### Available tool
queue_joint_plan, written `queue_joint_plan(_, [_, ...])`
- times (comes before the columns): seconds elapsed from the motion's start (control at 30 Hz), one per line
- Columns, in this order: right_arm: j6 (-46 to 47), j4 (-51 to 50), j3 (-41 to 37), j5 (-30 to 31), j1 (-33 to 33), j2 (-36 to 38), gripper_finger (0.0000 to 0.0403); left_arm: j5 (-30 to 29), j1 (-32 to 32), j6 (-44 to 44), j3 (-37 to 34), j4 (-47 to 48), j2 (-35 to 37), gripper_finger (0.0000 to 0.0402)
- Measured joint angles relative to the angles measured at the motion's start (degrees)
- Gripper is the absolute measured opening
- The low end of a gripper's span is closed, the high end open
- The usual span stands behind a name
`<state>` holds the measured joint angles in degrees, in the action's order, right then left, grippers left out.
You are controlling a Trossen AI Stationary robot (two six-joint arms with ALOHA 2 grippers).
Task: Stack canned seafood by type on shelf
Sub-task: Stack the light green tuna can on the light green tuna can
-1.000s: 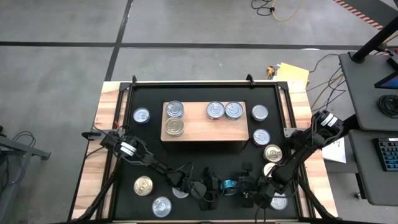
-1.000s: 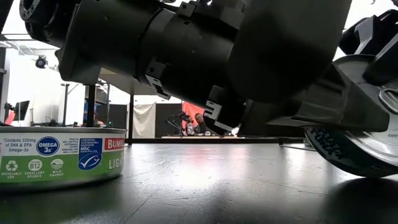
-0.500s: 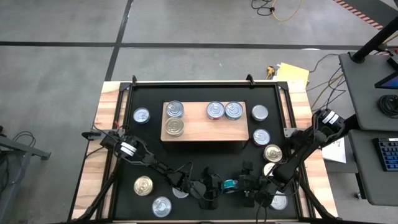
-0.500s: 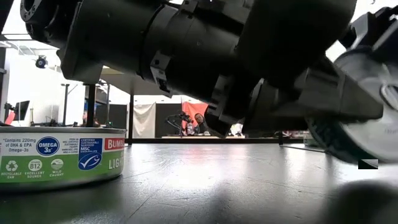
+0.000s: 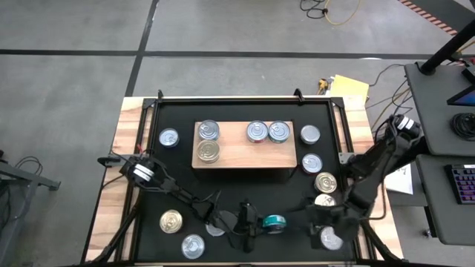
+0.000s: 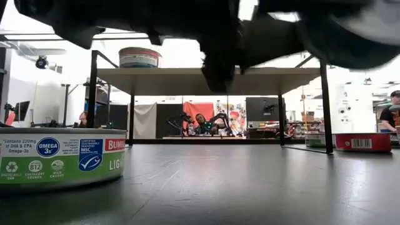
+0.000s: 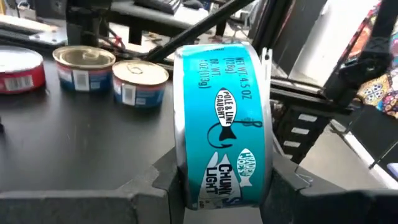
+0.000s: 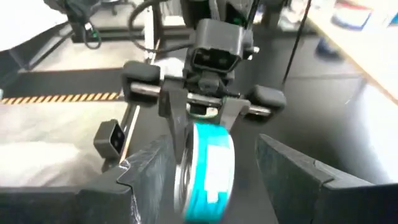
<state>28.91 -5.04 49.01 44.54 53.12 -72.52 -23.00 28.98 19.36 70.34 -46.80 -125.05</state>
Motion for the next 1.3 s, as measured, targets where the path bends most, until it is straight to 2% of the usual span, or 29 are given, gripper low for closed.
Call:
queue_joint_plan(0.1, [-1.6,0.0,0.0,5.2,2.7,0.0,0.0228,0.0,0.3,-0.9,-5.0,-9.4,3.1,0.0123])
queue_joint_plan(0.2, [-3.9,0.8,0.0,8.6,3.9,-1.4,0.0228,0.0,0.4,2.0,-11.5,-23.6,5.2,0.0123])
queue_joint_plan(0.3, [-8.2,2.8,0.1,9.5,4.0,-2.8,0.0228,-0.1,0.4,10.8,-16.9,-37.2,5.3,0.0123])
queue_joint_plan(0.37, [-12.6,3.7,1.3,9.7,4.0,-4.2,0.0225,0.0,0.3,18.9,-19.2,-41.7,5.3,0.0123])
queue_joint_plan(0.53, [-28.3,3.7,8.3,12.7,4.0,-9.5,0.0215,1.1,0.3,29.9,-21.6,-41.5,5.2,0.0123])
queue_joint_plan(0.73, [-57.8,1.7,18.2,15.1,4.0,-18.5,0.0206,1.2,0.4,41.7,-21.3,-43.2,5.2,0.0123])
queue_joint_plan(0.93, [-77.0,0.9,25.1,33.7,3.4,-27.7,0.0210,1.2,0.8,51.7,-21.3,-41.6,5.2,0.0123])
queue_joint_plan(1.03, [-81.3,0.7,26.9,36.6,2.8,-30.9,0.0220,1.2,0.8,53.2,-21.3,-41.9,5.2,0.0123])
queue_joint_plan(1.3, [-78.9,0.5,28.5,36.5,0.6,-33.5,0.0259,0.5,1.0,53.7,-21.3,-41.8,5.2,0.0123])
